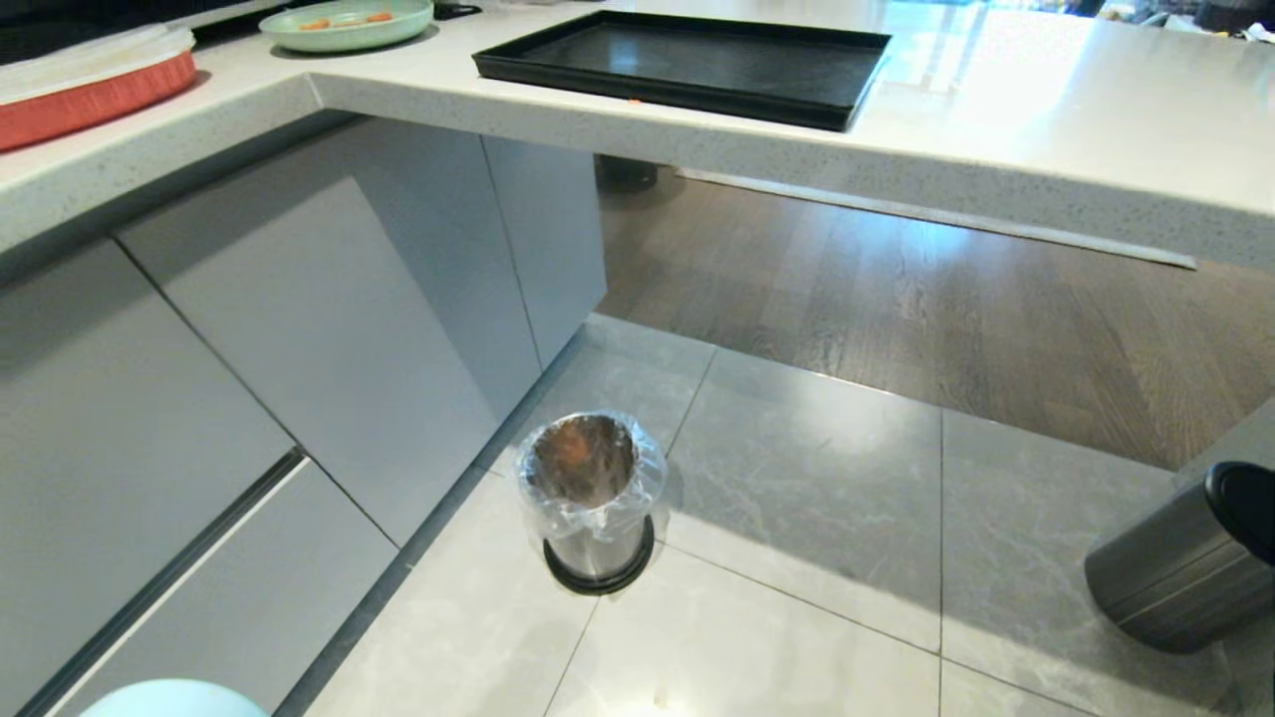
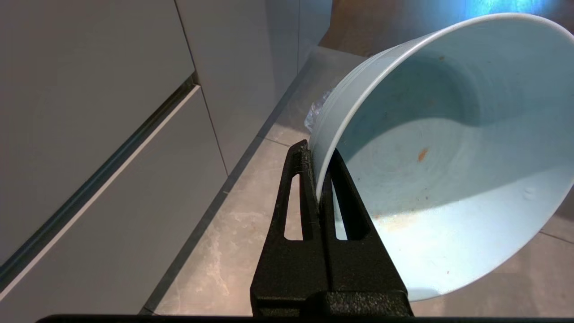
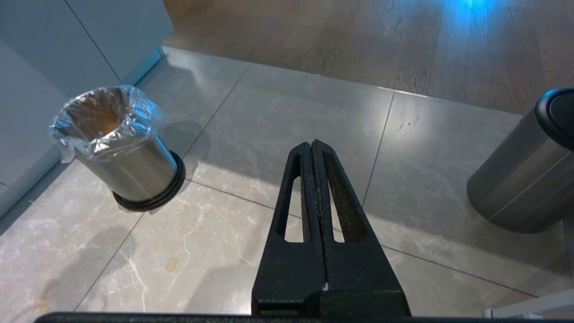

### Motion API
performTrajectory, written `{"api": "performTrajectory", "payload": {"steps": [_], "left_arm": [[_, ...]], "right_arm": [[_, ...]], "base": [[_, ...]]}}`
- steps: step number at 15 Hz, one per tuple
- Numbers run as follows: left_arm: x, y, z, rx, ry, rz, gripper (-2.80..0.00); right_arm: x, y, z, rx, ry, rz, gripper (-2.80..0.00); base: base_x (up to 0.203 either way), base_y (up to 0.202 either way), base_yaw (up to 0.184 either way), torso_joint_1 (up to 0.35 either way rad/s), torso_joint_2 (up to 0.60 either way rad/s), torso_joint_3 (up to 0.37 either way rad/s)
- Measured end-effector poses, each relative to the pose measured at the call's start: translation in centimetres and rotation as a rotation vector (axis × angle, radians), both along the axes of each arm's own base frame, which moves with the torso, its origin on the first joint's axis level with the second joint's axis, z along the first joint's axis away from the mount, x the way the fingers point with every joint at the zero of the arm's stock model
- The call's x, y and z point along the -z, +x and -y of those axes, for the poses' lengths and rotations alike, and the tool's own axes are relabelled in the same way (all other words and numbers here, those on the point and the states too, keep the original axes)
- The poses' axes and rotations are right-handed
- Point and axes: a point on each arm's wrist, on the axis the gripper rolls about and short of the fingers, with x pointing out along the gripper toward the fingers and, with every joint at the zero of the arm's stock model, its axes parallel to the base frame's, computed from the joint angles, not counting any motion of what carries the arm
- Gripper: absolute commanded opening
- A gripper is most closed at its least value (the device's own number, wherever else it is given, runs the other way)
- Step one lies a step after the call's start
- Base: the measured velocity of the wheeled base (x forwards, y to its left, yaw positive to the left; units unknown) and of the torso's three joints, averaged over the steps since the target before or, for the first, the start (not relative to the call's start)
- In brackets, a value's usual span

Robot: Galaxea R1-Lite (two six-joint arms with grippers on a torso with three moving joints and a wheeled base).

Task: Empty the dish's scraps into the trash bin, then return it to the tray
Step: Put the bowl back to the table

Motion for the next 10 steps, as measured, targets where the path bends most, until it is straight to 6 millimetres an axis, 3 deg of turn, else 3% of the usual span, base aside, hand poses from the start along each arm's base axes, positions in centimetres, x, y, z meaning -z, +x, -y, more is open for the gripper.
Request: {"api": "performTrajectory", "payload": {"steps": [6, 10], "left_arm": [[0.0, 0.0, 0.0, -0.001, 0.0, 0.0, -2.8], [-0.01, 0.0, 0.0, -0.002, 0.0, 0.0, -2.8]], "right_arm": [[0.0, 0.0, 0.0, 0.0, 0.0, 0.0, -2.8], [0.01, 0.0, 0.0, 0.0, 0.0, 0.0, -2.8]], "base": [[0.0, 0.0, 0.0, 0.002, 0.0, 0.199], [0.0, 0.0, 0.0, -0.002, 0.0, 0.008]]}}
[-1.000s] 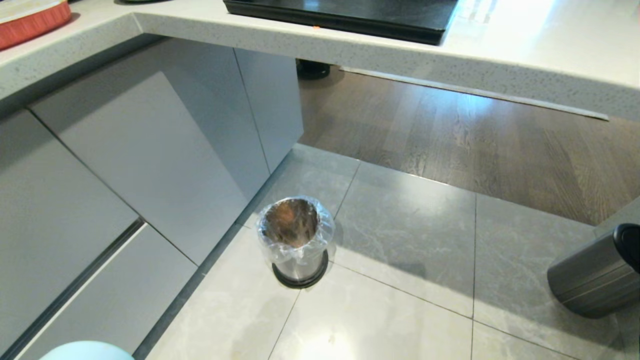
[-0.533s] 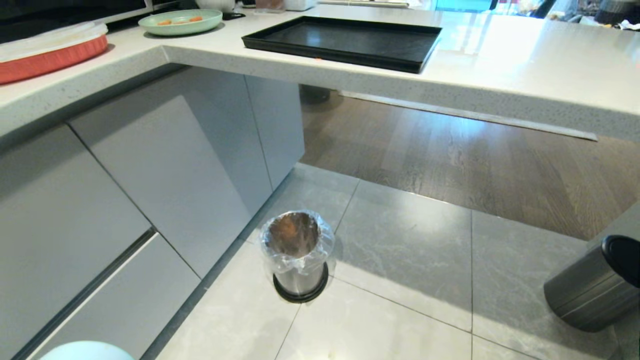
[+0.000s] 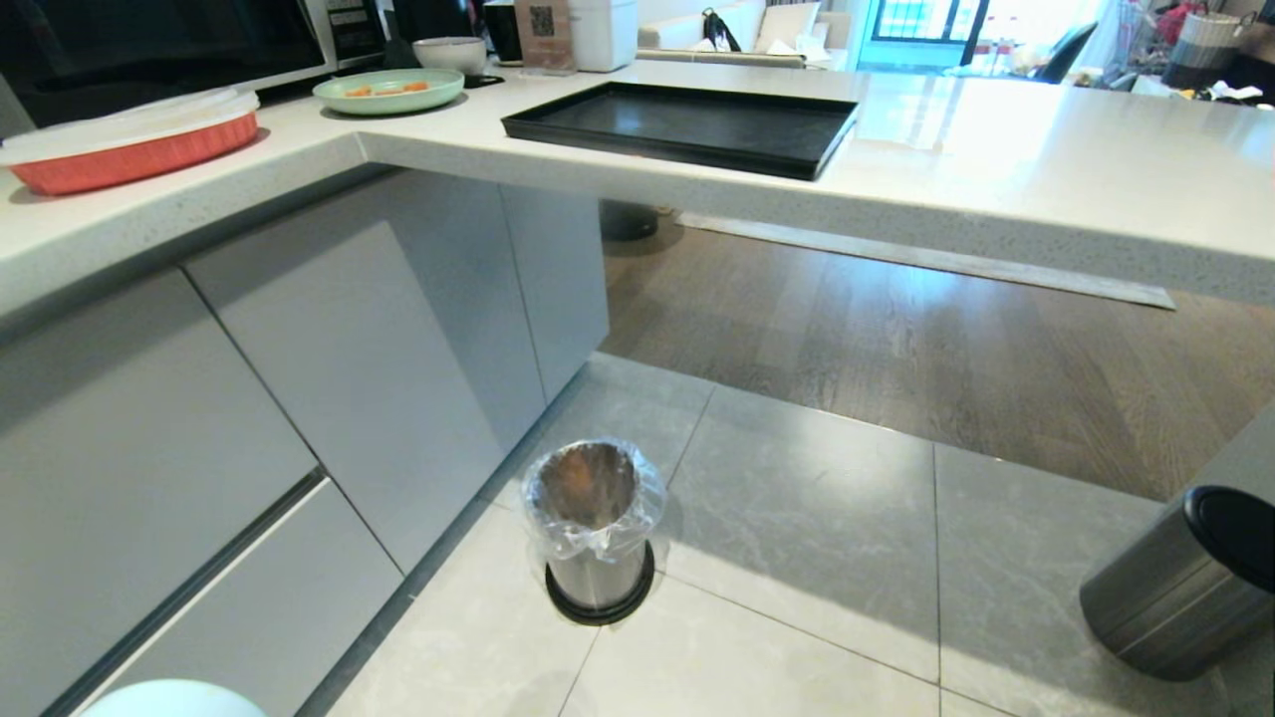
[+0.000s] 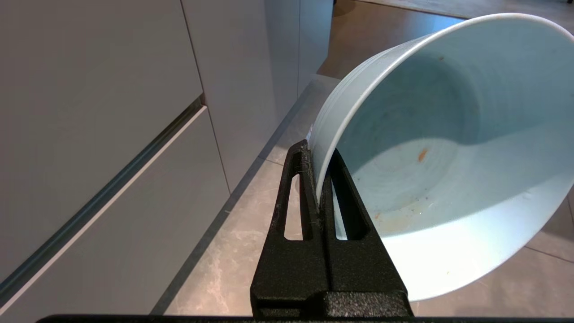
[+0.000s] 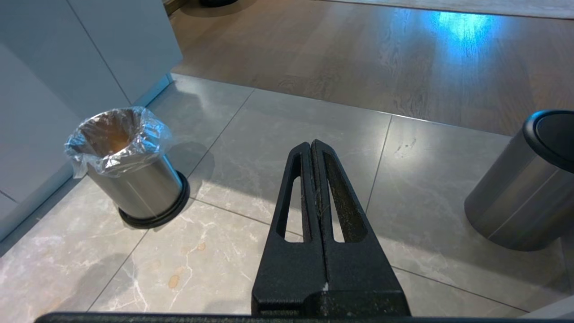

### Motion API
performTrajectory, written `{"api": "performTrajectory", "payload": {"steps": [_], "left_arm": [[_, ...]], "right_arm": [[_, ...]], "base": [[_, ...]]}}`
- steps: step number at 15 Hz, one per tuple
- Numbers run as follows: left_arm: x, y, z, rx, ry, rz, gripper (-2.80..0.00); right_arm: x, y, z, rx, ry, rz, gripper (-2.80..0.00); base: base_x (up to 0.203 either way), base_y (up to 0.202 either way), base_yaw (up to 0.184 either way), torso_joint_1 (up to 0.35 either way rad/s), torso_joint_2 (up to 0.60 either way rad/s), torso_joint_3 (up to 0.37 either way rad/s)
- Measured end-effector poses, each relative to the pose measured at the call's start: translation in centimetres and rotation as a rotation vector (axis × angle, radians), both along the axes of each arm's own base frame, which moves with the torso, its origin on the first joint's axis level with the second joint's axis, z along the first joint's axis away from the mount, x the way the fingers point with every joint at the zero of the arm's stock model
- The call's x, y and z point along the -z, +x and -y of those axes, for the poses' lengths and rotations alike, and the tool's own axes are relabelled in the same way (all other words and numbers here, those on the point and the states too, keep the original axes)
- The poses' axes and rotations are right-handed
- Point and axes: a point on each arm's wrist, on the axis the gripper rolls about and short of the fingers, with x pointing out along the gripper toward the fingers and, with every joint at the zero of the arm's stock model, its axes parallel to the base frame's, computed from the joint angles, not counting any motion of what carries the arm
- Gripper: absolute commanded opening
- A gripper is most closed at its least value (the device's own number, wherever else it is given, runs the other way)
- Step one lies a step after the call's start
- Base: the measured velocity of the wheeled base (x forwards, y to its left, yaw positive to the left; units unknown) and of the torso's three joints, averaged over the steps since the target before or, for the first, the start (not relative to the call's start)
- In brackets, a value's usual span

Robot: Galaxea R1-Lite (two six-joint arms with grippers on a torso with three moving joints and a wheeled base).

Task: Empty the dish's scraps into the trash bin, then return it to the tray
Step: Put the bowl back to the table

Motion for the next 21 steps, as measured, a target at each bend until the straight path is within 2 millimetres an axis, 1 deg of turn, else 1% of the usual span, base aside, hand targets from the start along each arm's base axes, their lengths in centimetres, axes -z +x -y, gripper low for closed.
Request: {"api": "performTrajectory", "payload": {"steps": [21], "left_arm": [[0.01, 0.0, -0.01, -0.003, 0.0, 0.0, -2.8]], "right_arm": [[-0.02, 0.0, 0.0, 0.0, 0.0, 0.001, -2.8]], "base": [[0.0, 0.0, 0.0, 0.001, 0.0, 0.009]]}}
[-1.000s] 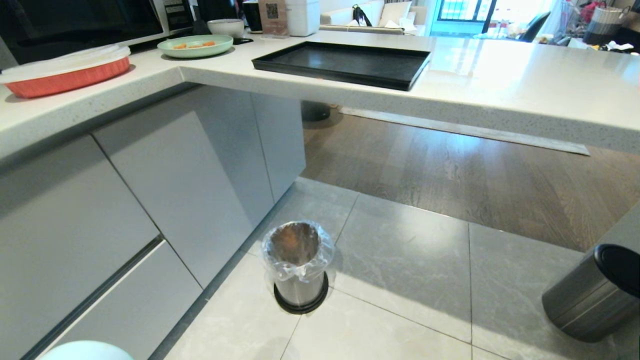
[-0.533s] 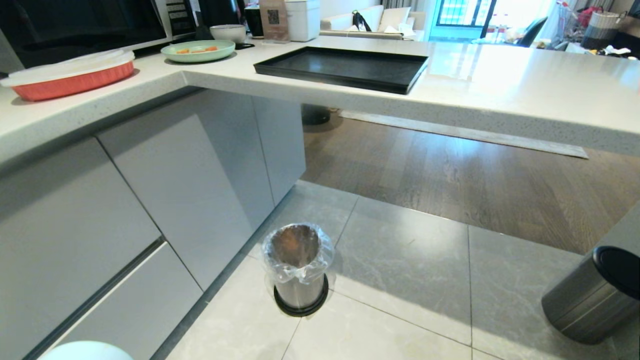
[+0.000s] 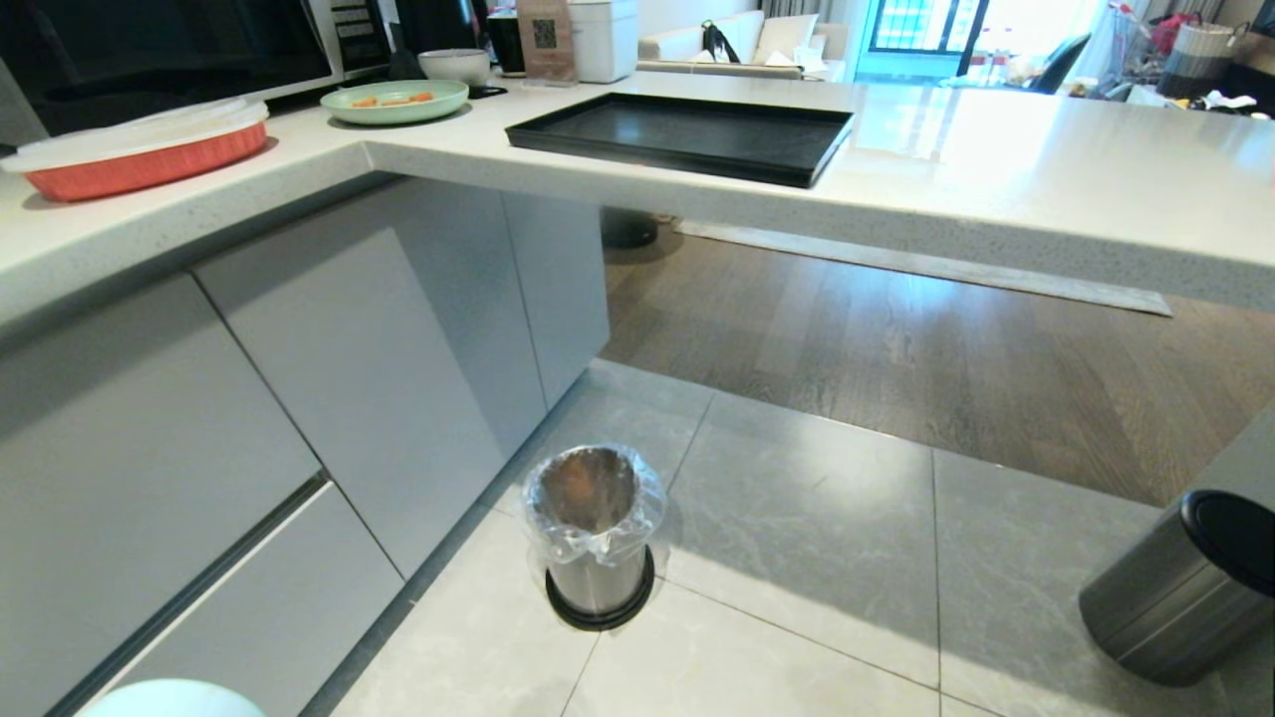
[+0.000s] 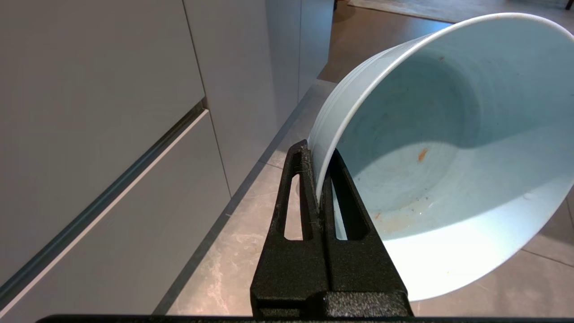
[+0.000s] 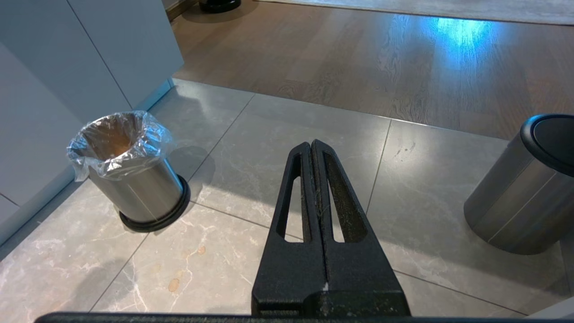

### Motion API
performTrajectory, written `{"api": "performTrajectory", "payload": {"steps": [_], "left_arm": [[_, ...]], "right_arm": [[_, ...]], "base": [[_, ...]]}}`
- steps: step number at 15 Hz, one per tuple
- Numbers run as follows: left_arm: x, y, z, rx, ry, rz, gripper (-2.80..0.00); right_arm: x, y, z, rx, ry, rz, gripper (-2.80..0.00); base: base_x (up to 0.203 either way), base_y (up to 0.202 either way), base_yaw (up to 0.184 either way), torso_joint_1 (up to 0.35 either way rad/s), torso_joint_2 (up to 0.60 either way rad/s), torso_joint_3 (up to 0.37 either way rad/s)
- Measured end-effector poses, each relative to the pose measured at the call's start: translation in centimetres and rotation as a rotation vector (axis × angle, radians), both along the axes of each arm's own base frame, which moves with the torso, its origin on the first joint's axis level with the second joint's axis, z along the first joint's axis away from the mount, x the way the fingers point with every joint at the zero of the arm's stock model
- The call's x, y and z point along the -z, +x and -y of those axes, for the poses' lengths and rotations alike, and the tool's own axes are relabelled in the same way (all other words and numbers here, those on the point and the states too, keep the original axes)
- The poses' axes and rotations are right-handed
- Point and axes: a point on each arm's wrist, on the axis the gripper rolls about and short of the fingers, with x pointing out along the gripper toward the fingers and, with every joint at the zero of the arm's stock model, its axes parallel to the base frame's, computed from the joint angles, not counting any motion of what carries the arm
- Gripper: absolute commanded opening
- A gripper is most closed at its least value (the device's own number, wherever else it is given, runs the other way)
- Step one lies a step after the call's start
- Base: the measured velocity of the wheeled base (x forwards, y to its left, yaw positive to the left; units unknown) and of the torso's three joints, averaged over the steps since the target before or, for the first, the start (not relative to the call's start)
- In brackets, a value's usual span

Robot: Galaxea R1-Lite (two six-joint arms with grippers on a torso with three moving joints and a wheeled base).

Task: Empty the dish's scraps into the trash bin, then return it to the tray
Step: Put the bowl back to the table

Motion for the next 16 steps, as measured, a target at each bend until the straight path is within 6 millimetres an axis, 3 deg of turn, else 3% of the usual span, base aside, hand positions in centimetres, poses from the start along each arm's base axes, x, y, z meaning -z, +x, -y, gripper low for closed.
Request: {"api": "performTrajectory", "payload": {"steps": [16], "left_arm": [[0.0, 0.0, 0.0, 0.0, 0.0, 0.0, -2.8]], "right_arm": [[0.0, 0.0, 0.0, 0.0, 0.0, 0.0, -2.8]], "base": [[0.0, 0.0, 0.0, 0.0, 0.0, 0.0]]}}
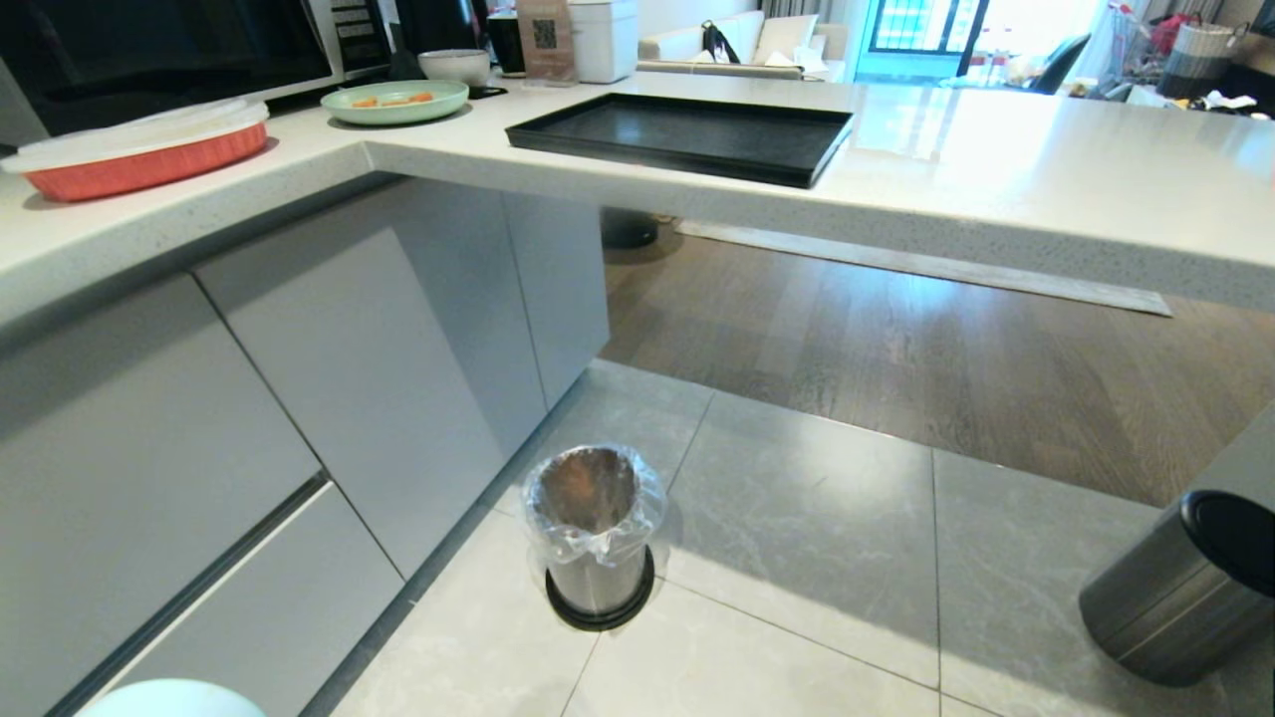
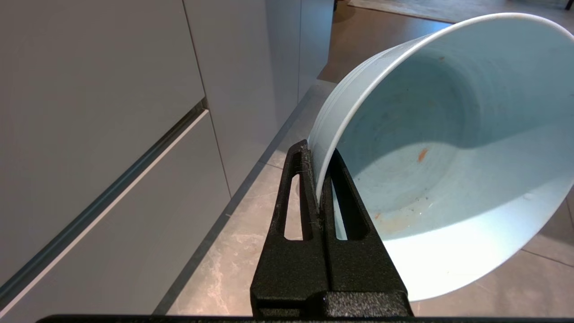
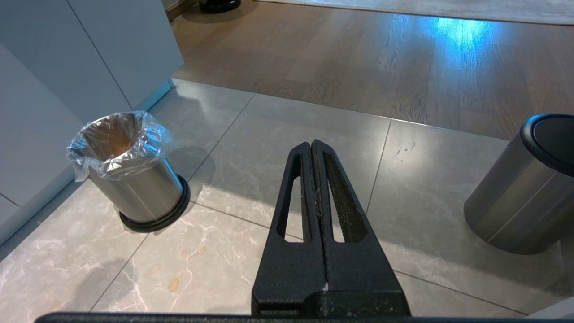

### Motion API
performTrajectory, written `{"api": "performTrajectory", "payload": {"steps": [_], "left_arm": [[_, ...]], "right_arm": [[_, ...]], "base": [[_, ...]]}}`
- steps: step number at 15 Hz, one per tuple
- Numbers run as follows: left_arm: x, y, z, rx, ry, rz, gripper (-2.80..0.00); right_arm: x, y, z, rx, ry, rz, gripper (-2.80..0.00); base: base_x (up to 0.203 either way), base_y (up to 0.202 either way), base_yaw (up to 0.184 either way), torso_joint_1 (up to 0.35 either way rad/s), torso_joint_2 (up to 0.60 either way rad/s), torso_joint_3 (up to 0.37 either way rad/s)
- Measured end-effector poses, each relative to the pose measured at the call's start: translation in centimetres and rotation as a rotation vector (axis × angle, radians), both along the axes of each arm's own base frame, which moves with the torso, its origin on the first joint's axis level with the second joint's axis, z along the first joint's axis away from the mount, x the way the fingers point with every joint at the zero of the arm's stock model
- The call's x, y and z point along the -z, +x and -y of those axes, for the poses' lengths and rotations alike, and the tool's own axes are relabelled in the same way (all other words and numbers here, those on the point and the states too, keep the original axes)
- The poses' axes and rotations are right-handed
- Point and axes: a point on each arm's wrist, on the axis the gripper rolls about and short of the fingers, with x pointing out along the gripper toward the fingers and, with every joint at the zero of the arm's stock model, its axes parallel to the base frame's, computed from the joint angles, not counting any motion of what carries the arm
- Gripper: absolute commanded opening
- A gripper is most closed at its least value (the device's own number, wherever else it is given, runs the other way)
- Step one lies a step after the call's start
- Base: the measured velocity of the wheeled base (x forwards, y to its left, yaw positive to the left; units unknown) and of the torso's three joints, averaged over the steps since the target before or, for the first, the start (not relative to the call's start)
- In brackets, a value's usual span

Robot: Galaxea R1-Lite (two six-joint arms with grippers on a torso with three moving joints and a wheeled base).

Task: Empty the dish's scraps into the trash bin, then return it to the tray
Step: Put the bowl back to the table

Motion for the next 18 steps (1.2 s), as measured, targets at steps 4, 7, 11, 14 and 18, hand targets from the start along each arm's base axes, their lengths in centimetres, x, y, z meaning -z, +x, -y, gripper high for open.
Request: {"api": "performTrajectory", "payload": {"steps": [4, 7, 11, 14, 18], "left_arm": [[0.0, 0.0, 0.0, 0.0, 0.0, 0.0, -2.8], [0.0, 0.0, 0.0, 0.0, 0.0, 0.0, -2.8], [0.0, 0.0, 0.0, 0.0, 0.0, 0.0, -2.8], [0.0, 0.0, 0.0, 0.0, 0.0, 0.0, -2.8], [0.0, 0.0, 0.0, 0.0, 0.0, 0.0, -2.8]], "right_arm": [[0.01, 0.0, 0.0, 0.0, 0.0, 0.0, -2.8], [0.01, 0.0, 0.0, 0.0, 0.0, 0.0, -2.8], [0.01, 0.0, 0.0, 0.001, 0.0, 0.0, -2.8], [0.01, 0.0, 0.0, 0.0, 0.0, 0.0, -2.8], [0.0, 0.0, 0.0, 0.001, 0.0, 0.0, -2.8]], "base": [[0.0, 0.0, 0.0, 0.0, 0.0, 0.0], [0.0, 0.0, 0.0, 0.0, 0.0, 0.0], [-0.003, 0.0, -0.054, 0.001, 0.0, 0.0], [0.003, 0.007, -0.174, 0.007, 0.0, 0.001], [0.002, 0.006, -0.161, 0.004, 0.0, 0.004]]}}
